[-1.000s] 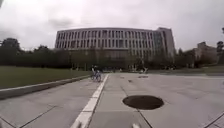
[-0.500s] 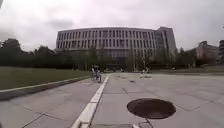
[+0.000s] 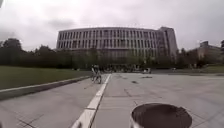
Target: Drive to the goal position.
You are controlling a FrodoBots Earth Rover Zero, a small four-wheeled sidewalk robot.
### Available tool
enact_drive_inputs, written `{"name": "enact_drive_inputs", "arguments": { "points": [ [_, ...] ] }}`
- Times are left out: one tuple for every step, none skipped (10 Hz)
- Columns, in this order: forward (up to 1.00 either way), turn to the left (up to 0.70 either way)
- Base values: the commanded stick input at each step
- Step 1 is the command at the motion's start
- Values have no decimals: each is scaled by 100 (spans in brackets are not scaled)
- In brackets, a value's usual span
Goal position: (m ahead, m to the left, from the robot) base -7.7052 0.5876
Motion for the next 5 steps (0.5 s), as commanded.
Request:
{"name": "enact_drive_inputs", "arguments": {
  "points": [
    [70, 0],
    [70, 0],
    [70, 0],
    [70, -11],
    [70, -33]
  ]
}}
